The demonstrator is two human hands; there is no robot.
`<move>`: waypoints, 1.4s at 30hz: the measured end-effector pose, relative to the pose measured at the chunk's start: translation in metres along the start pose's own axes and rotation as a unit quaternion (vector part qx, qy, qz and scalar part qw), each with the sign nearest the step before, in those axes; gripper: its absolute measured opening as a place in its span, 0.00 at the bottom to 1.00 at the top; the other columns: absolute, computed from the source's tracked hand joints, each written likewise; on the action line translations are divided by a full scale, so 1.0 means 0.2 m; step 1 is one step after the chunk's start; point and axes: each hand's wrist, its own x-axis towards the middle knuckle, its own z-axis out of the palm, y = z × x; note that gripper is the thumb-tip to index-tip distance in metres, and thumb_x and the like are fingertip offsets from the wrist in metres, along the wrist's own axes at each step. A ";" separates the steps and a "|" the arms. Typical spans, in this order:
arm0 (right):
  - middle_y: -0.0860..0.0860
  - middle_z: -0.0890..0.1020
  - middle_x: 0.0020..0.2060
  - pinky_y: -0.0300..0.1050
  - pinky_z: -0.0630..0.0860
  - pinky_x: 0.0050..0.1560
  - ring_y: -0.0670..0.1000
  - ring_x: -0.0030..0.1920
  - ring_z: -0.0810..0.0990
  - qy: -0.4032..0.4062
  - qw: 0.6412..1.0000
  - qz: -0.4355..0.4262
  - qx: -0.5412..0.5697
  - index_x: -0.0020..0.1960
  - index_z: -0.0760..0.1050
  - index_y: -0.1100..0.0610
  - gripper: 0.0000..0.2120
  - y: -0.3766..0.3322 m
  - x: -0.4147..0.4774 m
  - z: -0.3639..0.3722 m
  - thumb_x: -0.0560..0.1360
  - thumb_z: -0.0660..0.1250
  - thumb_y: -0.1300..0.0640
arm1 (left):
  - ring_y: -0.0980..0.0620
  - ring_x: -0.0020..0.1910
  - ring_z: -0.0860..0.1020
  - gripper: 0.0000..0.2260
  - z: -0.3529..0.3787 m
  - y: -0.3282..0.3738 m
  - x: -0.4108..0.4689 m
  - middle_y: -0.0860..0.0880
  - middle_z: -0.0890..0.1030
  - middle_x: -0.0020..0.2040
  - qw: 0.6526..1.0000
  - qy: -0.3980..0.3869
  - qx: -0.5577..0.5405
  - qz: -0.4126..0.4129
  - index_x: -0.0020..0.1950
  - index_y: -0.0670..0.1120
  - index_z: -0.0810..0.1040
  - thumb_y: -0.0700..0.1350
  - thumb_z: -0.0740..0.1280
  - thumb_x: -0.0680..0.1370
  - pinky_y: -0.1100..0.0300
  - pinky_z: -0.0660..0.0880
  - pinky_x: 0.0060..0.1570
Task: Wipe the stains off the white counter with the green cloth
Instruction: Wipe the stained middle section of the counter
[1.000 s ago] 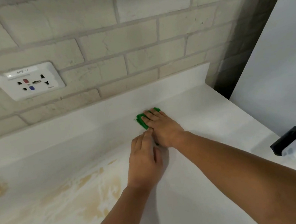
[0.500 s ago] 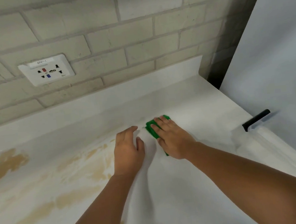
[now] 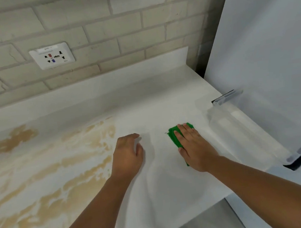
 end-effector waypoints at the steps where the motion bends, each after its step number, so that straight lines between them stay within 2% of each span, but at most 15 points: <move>1: 0.55 0.49 0.80 0.55 0.48 0.78 0.55 0.79 0.43 -0.004 1.000 -0.002 0.000 0.80 0.50 0.57 0.32 0.00 -0.05 0.00 0.79 0.42 0.46 | 0.52 0.65 0.71 0.14 0.00 0.00 -0.05 0.51 0.78 0.61 1.000 -0.001 0.011 0.003 0.63 0.46 0.78 0.41 0.66 0.77 0.56 0.73 0.60; 4: 0.54 0.48 0.80 0.56 0.48 0.78 0.55 0.79 0.42 -0.016 1.000 -0.016 0.000 0.80 0.48 0.56 0.31 -0.02 -0.21 0.02 0.79 0.41 0.45 | 0.52 0.63 0.71 0.14 -0.01 0.05 -0.22 0.52 0.79 0.60 1.000 0.008 0.028 -0.006 0.61 0.46 0.79 0.40 0.67 0.76 0.63 0.69 0.59; 8: 0.54 0.47 0.80 0.55 0.44 0.78 0.54 0.79 0.41 -0.027 0.999 -0.042 -0.002 0.80 0.48 0.55 0.31 -0.07 -0.36 0.03 0.79 0.42 0.45 | 0.50 0.63 0.72 0.15 -0.04 0.11 -0.44 0.50 0.79 0.60 0.999 0.027 0.026 -0.037 0.62 0.46 0.78 0.38 0.67 0.76 0.59 0.70 0.59; 12: 0.56 0.45 0.80 0.56 0.41 0.78 0.57 0.79 0.41 -0.029 0.999 -0.027 -0.004 0.80 0.45 0.57 0.36 -0.14 -0.37 0.05 0.77 0.36 0.41 | 0.49 0.63 0.73 0.15 -0.08 0.12 -0.64 0.49 0.78 0.60 0.995 0.052 0.032 -0.083 0.63 0.46 0.77 0.39 0.66 0.77 0.59 0.69 0.59; 19: 0.54 0.42 0.80 0.55 0.39 0.78 0.57 0.79 0.39 -0.038 0.999 -0.037 -0.006 0.80 0.41 0.58 0.39 -0.32 -0.38 0.06 0.73 0.30 0.41 | 0.49 0.64 0.71 0.18 -0.21 0.06 -1.00 0.49 0.78 0.60 0.984 0.075 0.071 -0.145 0.63 0.46 0.77 0.48 0.59 0.76 0.56 0.71 0.57; 21: 0.54 0.42 0.79 0.56 0.39 0.78 0.57 0.79 0.39 -0.038 0.998 -0.044 -0.010 0.80 0.40 0.58 0.37 -0.39 -0.37 0.07 0.75 0.32 0.42 | 0.48 0.62 0.71 0.19 -0.26 0.02 -1.10 0.48 0.78 0.60 0.981 0.087 0.088 -0.146 0.63 0.45 0.77 0.50 0.58 0.76 0.54 0.72 0.57; 27: 0.55 0.42 0.80 0.56 0.40 0.78 0.58 0.79 0.39 -0.032 0.998 -0.059 -0.010 0.80 0.41 0.59 0.32 -0.61 -0.37 0.11 0.82 0.46 0.45 | 0.47 0.60 0.71 0.19 -0.42 -0.15 -1.33 0.46 0.79 0.59 0.974 0.091 0.141 -0.152 0.62 0.43 0.77 0.49 0.57 0.77 0.54 0.72 0.57; 35: 0.55 0.41 0.79 0.55 0.39 0.78 0.57 0.78 0.38 -0.037 0.998 -0.056 -0.016 0.80 0.40 0.59 0.31 -0.96 -0.35 0.14 0.82 0.46 0.49 | 0.48 0.60 0.72 0.18 -0.60 -0.42 -1.52 0.47 0.79 0.59 0.976 0.072 0.147 -0.145 0.62 0.42 0.78 0.49 0.57 0.78 0.56 0.70 0.60; 39: 0.55 0.41 0.79 0.55 0.39 0.78 0.57 0.78 0.38 -0.042 0.998 -0.055 -0.015 0.80 0.40 0.59 0.31 -1.13 -0.35 0.16 0.82 0.46 0.48 | 0.48 0.61 0.73 0.18 -0.66 -0.54 -1.56 0.46 0.79 0.60 0.981 0.061 0.145 -0.117 0.62 0.42 0.79 0.49 0.57 0.79 0.54 0.72 0.62; 42: 0.54 0.41 0.79 0.54 0.39 0.78 0.56 0.78 0.38 -0.039 0.998 -0.050 -0.010 0.80 0.40 0.58 0.31 -1.25 -0.35 0.17 0.82 0.45 0.47 | 0.46 0.63 0.73 0.18 -0.67 -0.61 -1.60 0.46 0.78 0.63 0.984 0.044 0.157 -0.068 0.63 0.41 0.79 0.48 0.57 0.80 0.54 0.70 0.64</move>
